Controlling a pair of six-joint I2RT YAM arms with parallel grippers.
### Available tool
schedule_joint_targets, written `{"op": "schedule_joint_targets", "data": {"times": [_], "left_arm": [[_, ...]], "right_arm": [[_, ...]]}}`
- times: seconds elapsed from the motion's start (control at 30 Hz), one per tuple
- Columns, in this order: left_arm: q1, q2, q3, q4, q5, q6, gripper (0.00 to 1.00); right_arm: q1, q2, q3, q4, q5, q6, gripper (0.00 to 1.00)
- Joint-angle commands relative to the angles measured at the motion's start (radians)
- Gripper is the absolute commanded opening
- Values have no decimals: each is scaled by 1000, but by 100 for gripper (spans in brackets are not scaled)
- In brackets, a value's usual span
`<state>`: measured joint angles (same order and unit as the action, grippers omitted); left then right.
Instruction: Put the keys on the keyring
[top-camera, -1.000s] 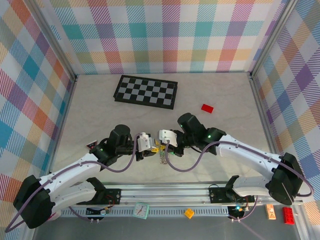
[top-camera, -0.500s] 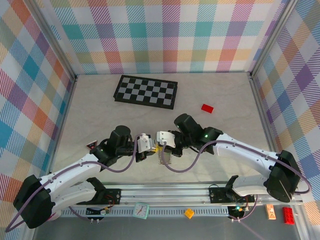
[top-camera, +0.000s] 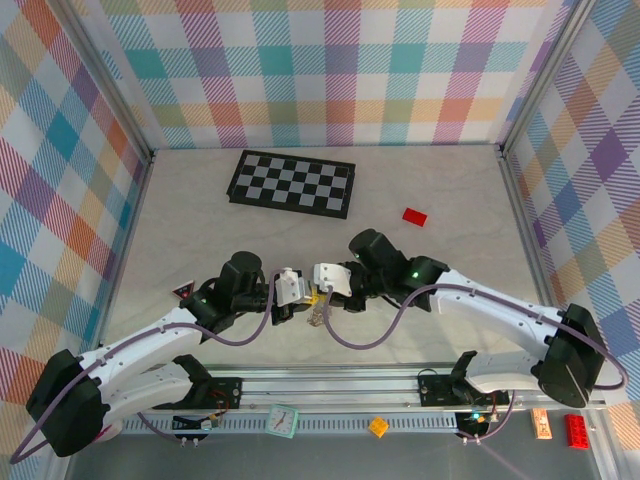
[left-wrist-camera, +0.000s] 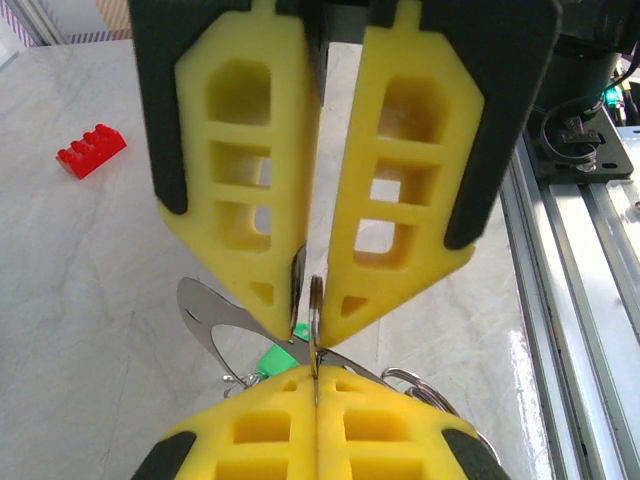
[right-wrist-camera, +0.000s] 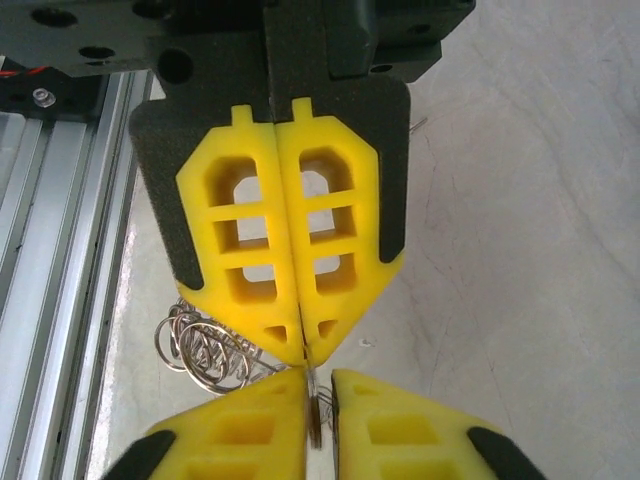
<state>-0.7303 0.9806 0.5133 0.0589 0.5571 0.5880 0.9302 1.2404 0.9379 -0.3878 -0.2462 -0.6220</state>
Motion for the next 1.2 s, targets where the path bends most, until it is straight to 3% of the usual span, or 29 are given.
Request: {"op": "schedule_joint_targets", "data": {"times": [0.0,0.07,0.17,0.3,0.43,0.7,0.93,0.97,1.03,1.07,1.17], "left_arm": [[-15,-5,21,38,20,14,0],[-14,-3,22,39,17,8,0],[-15,-1,21,50,9,-16,0],[-14,11,9,81,-2,-52,22],[-15,29,-4,112,13,-75,27],[-16,50,1,109,26,-85,20],[-16,29,-3,114,12,-78,0],[-16,23,1,106,3,-74,0],[-16,7,21,70,-23,-72,0],[-16,2,33,41,-36,-69,0],[-18,13,111,-108,-84,-50,0]], "right_arm": [[5,-23,1,-33,-8,-2,5],[6,-18,2,-44,-9,-3,0],[5,-16,-2,-45,-19,5,0],[5,-29,-28,0,-34,22,0],[5,-47,-58,61,-54,39,0],[5,-58,-76,101,-74,69,0],[5,-69,-90,106,-66,80,0],[5,-74,-93,103,-48,78,1],[5,-90,-95,84,3,66,24],[5,-96,-96,70,29,57,30],[5,-95,-72,2,100,22,34]]}}
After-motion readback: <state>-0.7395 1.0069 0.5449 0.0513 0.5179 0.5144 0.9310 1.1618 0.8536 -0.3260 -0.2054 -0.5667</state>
